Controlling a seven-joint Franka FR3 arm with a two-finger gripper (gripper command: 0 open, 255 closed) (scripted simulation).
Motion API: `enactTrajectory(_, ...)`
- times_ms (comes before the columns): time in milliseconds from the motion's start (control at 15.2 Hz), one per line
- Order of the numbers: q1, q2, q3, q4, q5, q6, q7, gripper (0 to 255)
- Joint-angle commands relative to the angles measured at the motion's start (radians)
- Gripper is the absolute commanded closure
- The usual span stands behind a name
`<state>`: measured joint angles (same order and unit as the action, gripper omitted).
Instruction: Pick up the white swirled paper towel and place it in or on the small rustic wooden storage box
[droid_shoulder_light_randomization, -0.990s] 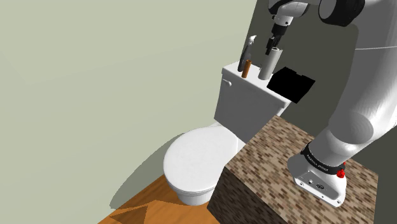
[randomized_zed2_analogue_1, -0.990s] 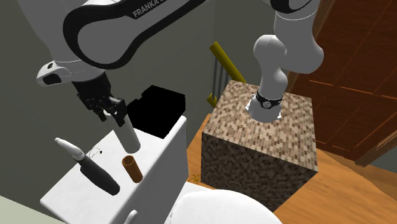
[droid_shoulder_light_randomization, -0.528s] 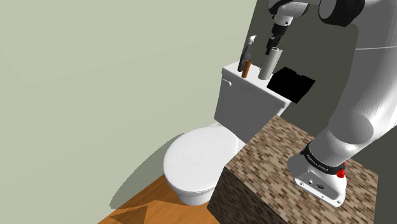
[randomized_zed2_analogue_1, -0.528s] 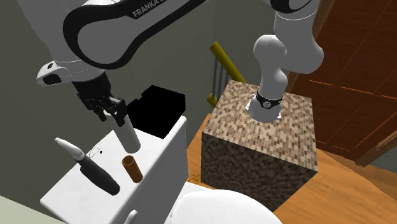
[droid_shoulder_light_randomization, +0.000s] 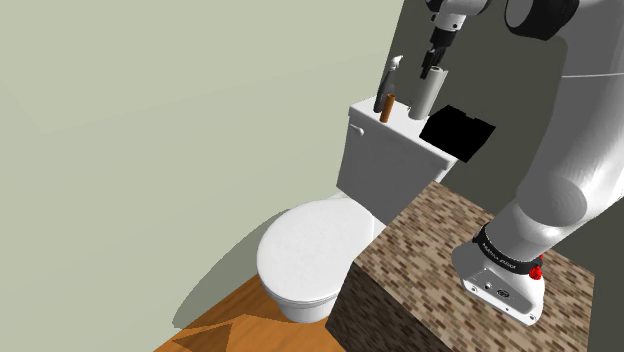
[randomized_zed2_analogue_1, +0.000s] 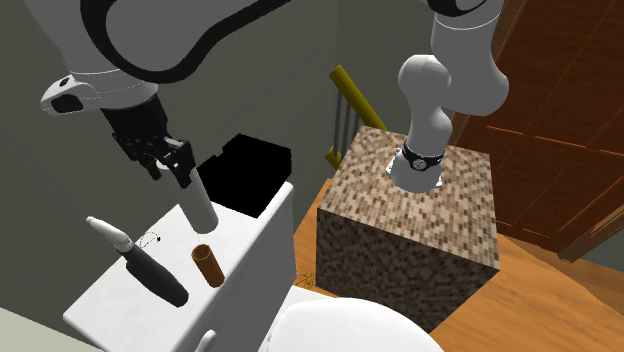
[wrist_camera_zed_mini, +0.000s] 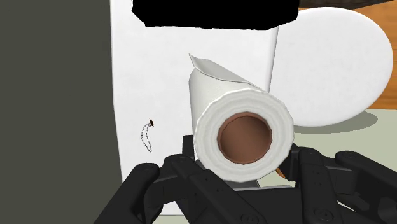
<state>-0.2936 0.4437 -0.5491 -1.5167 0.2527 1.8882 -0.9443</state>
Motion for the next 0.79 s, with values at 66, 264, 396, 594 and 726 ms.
enactTrajectory(66,-0.002,-0.006,-0.003,0.035,-0.005,-0.04,0.005,255)
enactTrajectory(264,-0.005,-0.011,-0.005,0.069,-0.009,-0.078,0.009,255)
enactTrajectory(396,-0.008,-0.012,-0.007,0.094,-0.011,-0.103,0.011,255)
enactTrajectory(594,-0.013,-0.013,-0.008,0.134,-0.013,-0.143,0.015,255)
enactTrajectory(726,-0.017,-0.012,-0.009,0.162,-0.013,-0.17,0.016,255)
